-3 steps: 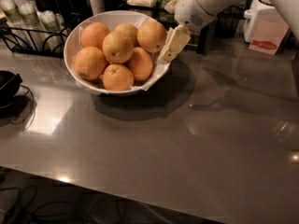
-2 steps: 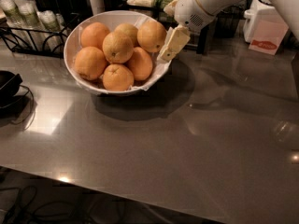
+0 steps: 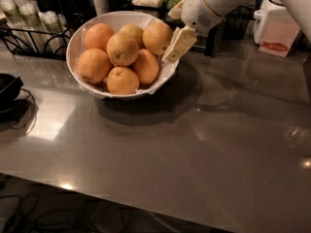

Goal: Pick orange from white bowl

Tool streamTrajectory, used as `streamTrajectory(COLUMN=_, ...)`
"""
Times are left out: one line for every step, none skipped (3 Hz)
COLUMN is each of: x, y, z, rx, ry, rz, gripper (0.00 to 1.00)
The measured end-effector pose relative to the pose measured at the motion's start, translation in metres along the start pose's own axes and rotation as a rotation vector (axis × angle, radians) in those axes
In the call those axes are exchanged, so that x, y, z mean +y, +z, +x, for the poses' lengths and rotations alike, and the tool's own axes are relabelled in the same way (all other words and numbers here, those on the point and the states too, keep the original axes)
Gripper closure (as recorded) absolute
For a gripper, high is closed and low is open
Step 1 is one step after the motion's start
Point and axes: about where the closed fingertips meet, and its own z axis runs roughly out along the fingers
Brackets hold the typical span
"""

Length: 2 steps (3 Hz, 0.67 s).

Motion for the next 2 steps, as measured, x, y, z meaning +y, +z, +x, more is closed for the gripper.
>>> streamTrajectory(x=-0.0002, y=0.0002, z=-0.0001, rx=0.000, ry=0.000, rz=0.000, gripper=0.18)
streamTrajectory(x=-0.0069, y=0.0045, z=-0.0012, rx=0.005, ry=-0.013, rz=0.012, gripper=0.25)
